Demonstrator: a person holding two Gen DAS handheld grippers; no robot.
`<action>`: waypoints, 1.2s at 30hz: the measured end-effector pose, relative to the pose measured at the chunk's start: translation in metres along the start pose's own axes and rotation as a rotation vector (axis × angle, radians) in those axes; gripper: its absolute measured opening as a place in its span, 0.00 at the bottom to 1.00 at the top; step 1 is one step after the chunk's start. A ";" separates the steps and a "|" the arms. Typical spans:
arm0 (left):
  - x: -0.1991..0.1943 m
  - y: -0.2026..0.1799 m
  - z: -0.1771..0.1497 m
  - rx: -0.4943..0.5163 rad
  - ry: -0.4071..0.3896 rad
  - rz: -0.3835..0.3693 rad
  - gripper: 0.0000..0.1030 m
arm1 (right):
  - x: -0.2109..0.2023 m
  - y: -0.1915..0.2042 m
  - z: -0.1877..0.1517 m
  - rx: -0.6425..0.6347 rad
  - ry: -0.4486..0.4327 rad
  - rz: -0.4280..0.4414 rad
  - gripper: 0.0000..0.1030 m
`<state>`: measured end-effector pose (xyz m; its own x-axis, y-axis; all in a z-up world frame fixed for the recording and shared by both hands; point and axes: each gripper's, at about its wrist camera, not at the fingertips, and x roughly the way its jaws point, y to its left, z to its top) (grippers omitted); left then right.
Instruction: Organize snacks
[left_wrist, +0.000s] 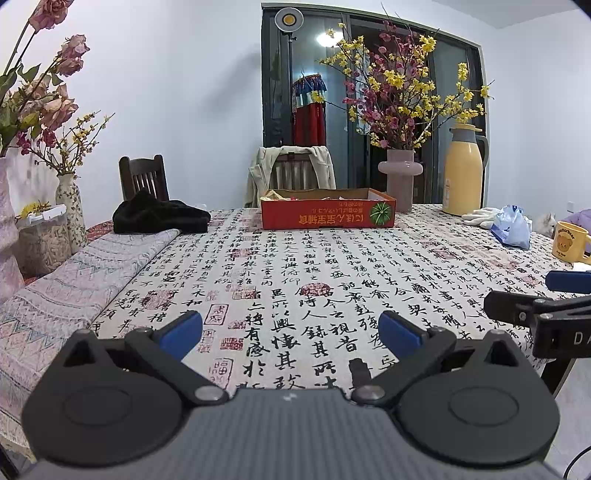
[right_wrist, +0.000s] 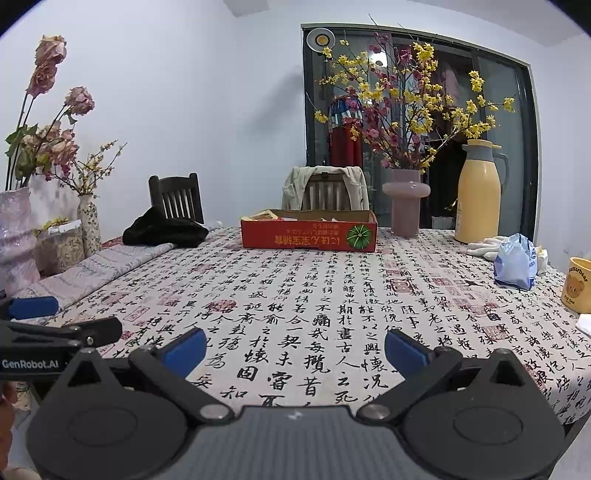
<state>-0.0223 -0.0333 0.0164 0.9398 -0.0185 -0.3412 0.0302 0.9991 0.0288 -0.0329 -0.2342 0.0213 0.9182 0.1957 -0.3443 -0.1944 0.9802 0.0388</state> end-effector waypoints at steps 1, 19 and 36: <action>0.000 0.000 0.000 0.000 0.000 0.000 1.00 | 0.000 0.000 0.000 0.000 0.000 -0.001 1.00; -0.001 0.000 0.001 0.003 -0.002 0.002 1.00 | -0.001 0.000 0.000 -0.007 -0.007 0.017 1.00; -0.001 -0.001 0.000 0.005 -0.003 0.004 1.00 | 0.000 -0.001 0.000 0.004 0.006 0.008 1.00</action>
<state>-0.0230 -0.0342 0.0170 0.9410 -0.0143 -0.3382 0.0277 0.9990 0.0350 -0.0328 -0.2354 0.0212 0.9147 0.2030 -0.3494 -0.1999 0.9788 0.0453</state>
